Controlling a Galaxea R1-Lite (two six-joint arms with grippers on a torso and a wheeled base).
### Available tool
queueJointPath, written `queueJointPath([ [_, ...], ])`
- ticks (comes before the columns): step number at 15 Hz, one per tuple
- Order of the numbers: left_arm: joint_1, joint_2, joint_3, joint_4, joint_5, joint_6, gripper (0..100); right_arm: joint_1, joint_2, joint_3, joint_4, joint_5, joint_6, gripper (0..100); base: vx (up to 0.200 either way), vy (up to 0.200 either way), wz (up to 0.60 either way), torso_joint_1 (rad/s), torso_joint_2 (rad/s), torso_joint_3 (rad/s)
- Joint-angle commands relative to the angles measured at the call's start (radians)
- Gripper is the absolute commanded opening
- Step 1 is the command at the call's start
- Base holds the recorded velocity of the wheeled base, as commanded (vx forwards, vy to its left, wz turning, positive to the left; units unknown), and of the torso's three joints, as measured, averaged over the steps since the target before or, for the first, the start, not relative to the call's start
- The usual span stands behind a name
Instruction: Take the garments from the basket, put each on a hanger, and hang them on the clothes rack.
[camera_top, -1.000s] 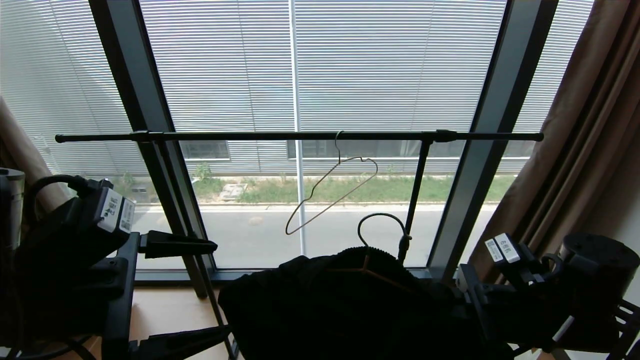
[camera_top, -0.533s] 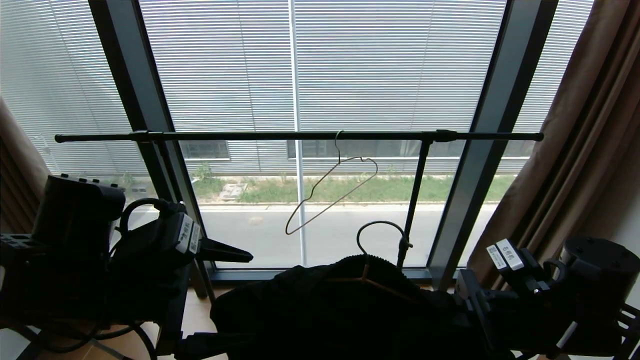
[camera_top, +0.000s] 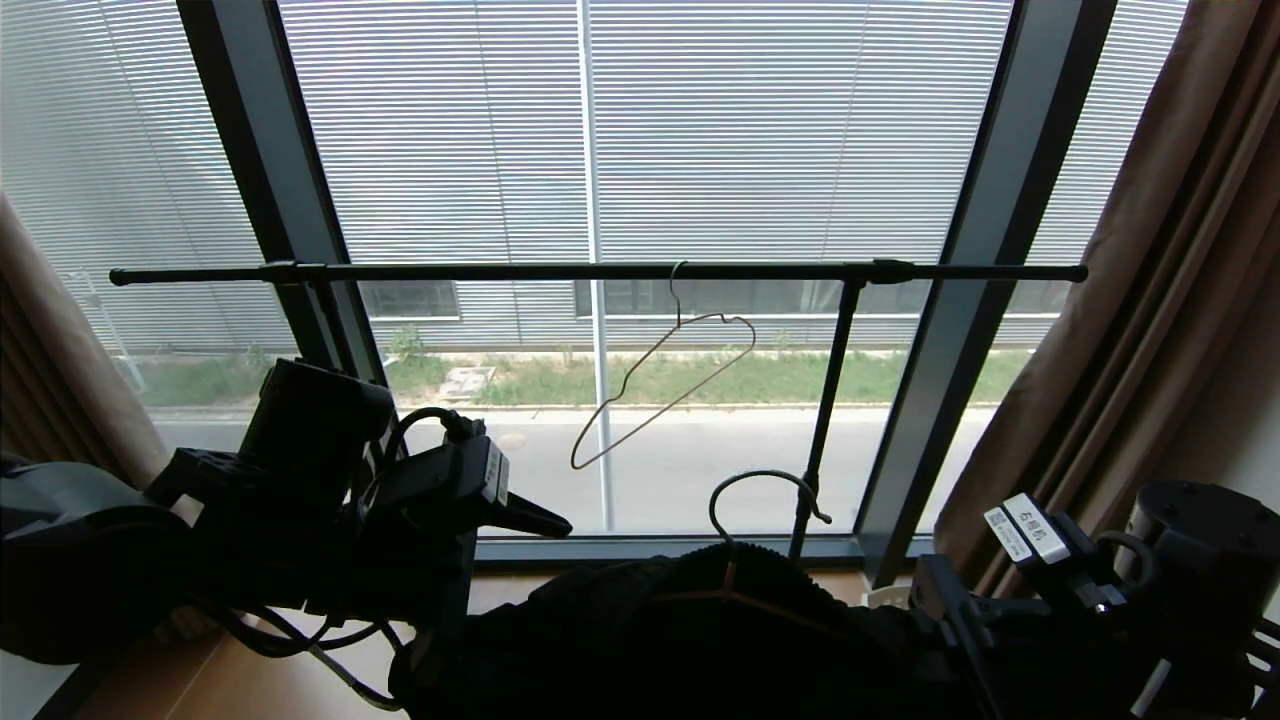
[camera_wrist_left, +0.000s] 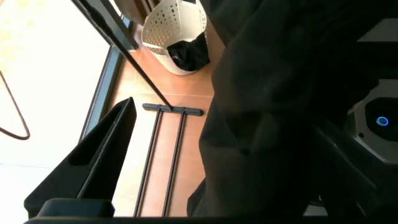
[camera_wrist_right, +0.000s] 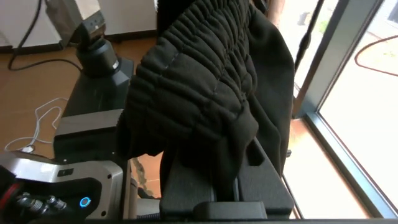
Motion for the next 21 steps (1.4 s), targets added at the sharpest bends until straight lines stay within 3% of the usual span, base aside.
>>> queueJointPath([
  [1, -0.019, 0.058, -0.018, -0.005, 0.0, -0.002, 100, 0.001, -0.01, 0.0, 0.001, 0.002, 0.001, 0, 0.0, 0.0, 0.0, 0.0, 0.0, 0.0],
  [3, -0.023, 0.06, -0.018, -0.011, 0.0, -0.002, 100, 0.001, -0.01, -0.001, 0.001, 0.002, 0.003, 0, 0.0, 0.0, 0.0, 0.0, 0.0, 0.0],
  [4, -0.023, 0.058, -0.013, -0.011, 0.0, -0.002, 0, -0.001, -0.004, -0.003, 0.001, 0.0, 0.003, 0, 0.0, 0.0, 0.0, 0.0, 0.0, 0.0],
  [9, -0.008, 0.041, -0.013, -0.011, 0.0, -0.01, 0, -0.004, 0.029, -0.018, -0.001, -0.004, 0.007, 0, 0.0, 0.0, 0.0, 0.0, 0.0, 0.0],
  [11, 0.012, 0.037, -0.013, -0.011, 0.0, -0.047, 0, -0.011, 0.032, -0.043, 0.004, -0.009, 0.046, 0, 0.0, 0.0, 0.0, 0.0, 0.0, 0.0],
  [12, 0.026, 0.012, -0.012, -0.011, 0.0, -0.097, 0, -0.042, 0.045, -0.063, 0.002, -0.01, 0.11, 0, 0.0, 0.0, 0.0, 0.0, 0.0, 0.0],
  [17, 0.047, -0.028, 0.01, -0.011, -0.001, -0.137, 0, -0.057, 0.074, -0.073, 0.002, -0.017, 0.121, 0, 0.0, 0.0, 0.0, 0.0, 0.0, 0.0],
  [18, 0.058, -0.035, 0.011, -0.011, -0.001, -0.14, 0, -0.062, 0.075, -0.073, 0.002, -0.018, 0.116, 100, 0.0, 0.0, 0.0, 0.0, 0.0, 0.0],
  [20, 0.073, -0.058, 0.013, -0.011, -0.001, -0.166, 0, -0.091, 0.088, -0.069, 0.001, -0.018, 0.072, 100, 0.0, 0.0, 0.0, 0.0, 0.0, 0.0],
  [21, 0.083, -0.072, 0.025, -0.013, -0.003, -0.18, 0, -0.119, 0.097, -0.069, 0.001, -0.017, 0.007, 100, 0.0, 0.0, 0.0, 0.0, 0.0, 0.0],
])
